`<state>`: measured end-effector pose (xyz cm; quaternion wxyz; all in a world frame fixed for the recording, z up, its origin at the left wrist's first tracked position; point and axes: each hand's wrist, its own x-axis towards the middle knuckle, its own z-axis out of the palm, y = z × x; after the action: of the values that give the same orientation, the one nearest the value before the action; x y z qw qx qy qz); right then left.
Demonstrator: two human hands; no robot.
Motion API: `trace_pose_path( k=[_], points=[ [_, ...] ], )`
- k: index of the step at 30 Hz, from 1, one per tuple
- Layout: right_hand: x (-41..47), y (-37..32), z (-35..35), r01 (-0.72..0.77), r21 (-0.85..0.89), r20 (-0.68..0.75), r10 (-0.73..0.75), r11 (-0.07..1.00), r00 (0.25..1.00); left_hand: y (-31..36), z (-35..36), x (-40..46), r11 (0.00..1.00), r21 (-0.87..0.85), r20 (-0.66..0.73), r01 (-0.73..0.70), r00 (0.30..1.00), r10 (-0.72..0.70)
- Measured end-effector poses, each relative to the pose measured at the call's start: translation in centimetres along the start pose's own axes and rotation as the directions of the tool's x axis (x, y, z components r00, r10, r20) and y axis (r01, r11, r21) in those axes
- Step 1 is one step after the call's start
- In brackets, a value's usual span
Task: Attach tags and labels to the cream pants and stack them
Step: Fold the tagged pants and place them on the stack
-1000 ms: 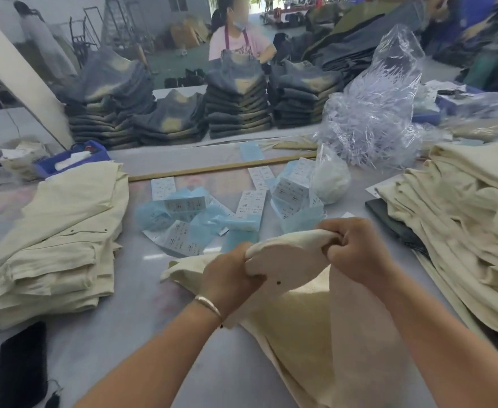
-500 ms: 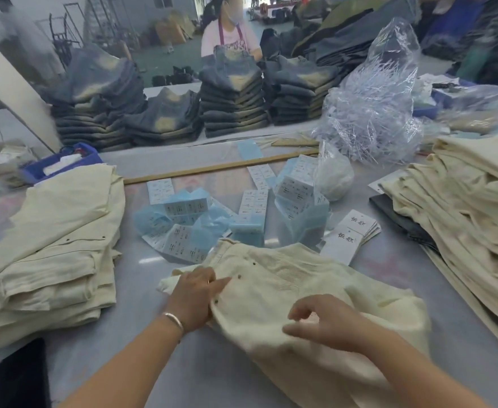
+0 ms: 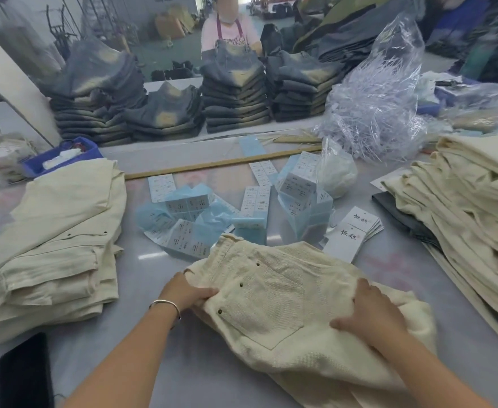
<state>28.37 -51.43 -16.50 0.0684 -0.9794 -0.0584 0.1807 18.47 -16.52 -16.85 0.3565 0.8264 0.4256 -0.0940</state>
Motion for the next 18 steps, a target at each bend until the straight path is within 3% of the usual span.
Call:
trace_pose_path(
  k=[3,6,9,13,16,18],
  points=[
    [0.0,0.3,-0.6,0.020,0.253,0.070,-0.039,0.967,0.997,0.0,0.4,-2.1,0.946,-0.324,0.024,0.018,1.000,-0.010],
    [1.0,0.3,-3.1,0.104,0.374,0.131,-0.164,0.922,0.978,0.1,-0.1,-4.7,0.772,-0.634,0.140,0.040,0.988,0.064],
    [2.0,-0.3,-5.7,0.114,0.255,0.225,-0.174,0.960,0.959,0.0,-1.0,-7.6,0.545,-0.837,0.270,0.050,0.904,0.332],
    [2.3,-1.6,-7.2,0.203,0.025,0.323,-0.200,0.979,0.925,-3.0,-2.2,-10.8,0.277,-0.954,0.257,0.113,0.783,0.567],
    [1.4,-3.5,-6.2,0.225,-0.285,0.211,-0.168,0.932,0.963,-5.4,-2.9,-12.1,0.024,-0.981,0.171,0.190,0.815,0.554],
    [0.5,-5.3,-4.7,0.230,-0.448,0.013,-0.251,0.864,0.968,-6.2,-3.0,-12.1,0.005,-0.997,0.067,0.072,0.895,0.440]
  ],
)
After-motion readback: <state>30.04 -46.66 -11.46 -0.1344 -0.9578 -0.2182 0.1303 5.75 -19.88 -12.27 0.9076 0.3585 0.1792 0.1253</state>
